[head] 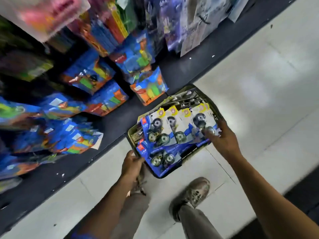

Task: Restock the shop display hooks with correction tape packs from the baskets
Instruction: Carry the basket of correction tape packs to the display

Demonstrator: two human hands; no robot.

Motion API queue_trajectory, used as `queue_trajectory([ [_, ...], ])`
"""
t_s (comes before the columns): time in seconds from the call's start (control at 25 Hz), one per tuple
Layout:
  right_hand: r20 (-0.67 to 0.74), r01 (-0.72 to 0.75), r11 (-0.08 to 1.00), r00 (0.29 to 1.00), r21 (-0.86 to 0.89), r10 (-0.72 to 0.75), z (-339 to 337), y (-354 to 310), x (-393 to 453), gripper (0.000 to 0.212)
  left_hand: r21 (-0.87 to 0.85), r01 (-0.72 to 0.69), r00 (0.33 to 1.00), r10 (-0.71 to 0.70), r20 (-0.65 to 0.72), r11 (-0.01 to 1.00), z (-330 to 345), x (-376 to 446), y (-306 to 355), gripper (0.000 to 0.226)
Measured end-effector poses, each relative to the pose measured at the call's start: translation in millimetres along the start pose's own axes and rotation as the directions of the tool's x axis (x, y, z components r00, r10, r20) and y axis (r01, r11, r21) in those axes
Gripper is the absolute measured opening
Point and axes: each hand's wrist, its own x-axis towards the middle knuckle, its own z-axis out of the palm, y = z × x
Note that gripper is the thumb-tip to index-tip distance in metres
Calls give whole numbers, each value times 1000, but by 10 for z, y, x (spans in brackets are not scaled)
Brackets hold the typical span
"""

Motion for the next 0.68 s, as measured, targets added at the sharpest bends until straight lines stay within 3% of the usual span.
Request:
queue_trajectory([
  [0.08,-68,14,999,998,-33,-17,260,221,467,65,-19,56,998,-57,-32,998,127,531,-138,95],
  [0.12,-129,17,998,991,-54,-24,334,296,675,57,-51,88,995,-90,-43,995,186,727,-193,96],
  [0.24,-236,0,985,971,-173,-41,456,418,1251,48,-228,117,991,-128,-36,967,353,1303,-434,64],
  [0.32,-194,-43,969,981,-244,-6,492,470,1547,49,-424,159,984,-177,-3,891,407,1416,-401,43],
  [0.4,-144,-97,974,987,-205,68,519,512,1777,47,-573,217,970,-242,35,790,431,1366,-307,24],
  [0.6,-54,-229,971,971,72,233,347,491,2056,47,-656,239,970,-210,123,716,492,1285,-267,29],
  [0.68,-33,-222,969,973,107,227,341,491,2050,48,-681,220,975,-186,125,698,514,1269,-264,31],
])
